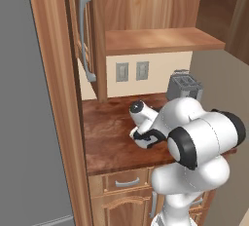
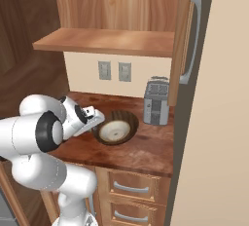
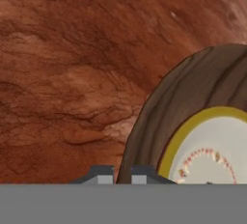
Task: Pick up the bowls on the counter and stack them on top of one another in the open cabinet. Place the smaller bowl on top of the larger bowl.
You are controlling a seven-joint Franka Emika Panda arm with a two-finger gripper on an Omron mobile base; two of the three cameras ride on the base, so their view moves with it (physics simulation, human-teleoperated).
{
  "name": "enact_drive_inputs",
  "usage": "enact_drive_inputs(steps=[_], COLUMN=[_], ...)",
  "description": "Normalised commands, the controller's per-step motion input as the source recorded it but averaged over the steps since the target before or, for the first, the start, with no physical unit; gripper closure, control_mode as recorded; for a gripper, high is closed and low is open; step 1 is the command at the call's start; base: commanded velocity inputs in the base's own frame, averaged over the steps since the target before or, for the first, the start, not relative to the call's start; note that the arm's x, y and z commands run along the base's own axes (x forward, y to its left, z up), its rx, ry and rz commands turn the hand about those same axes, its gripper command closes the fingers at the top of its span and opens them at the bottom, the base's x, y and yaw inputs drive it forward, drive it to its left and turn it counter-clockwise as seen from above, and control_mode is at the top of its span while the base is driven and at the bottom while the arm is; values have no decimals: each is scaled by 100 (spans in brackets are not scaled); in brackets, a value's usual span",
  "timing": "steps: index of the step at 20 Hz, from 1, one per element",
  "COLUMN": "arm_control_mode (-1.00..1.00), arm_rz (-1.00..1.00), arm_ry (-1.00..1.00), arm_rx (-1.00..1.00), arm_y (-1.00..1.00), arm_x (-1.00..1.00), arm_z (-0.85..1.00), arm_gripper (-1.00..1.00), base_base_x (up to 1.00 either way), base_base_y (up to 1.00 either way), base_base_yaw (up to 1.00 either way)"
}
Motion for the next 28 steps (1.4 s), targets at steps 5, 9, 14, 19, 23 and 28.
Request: enact_drive_inputs(steps=[5, 9, 14, 19, 23, 28], arm_control_mode=[-100, -100, -100, -100, -100, -100], arm_rz=[0, 0, 0, 1, 3, 5], arm_ry=[0, 0, 0, 0, 0, 0], arm_rx=[0, 0, 0, 0, -3, -5], arm_y=[0, 0, -2, -7, -11, -10], arm_x=[0, -4, -7, -1, 0, 0], arm_z=[0, 10, 28, 39, 37, 34], arm_gripper=[100, 100, 100, 100, 100, 100], base_base_x=[0, 0, 0, 0, 0, 0], base_base_y=[0, 0, 0, 0, 0, 0], base_base_yaw=[0, 0, 0, 0, 0, 0])
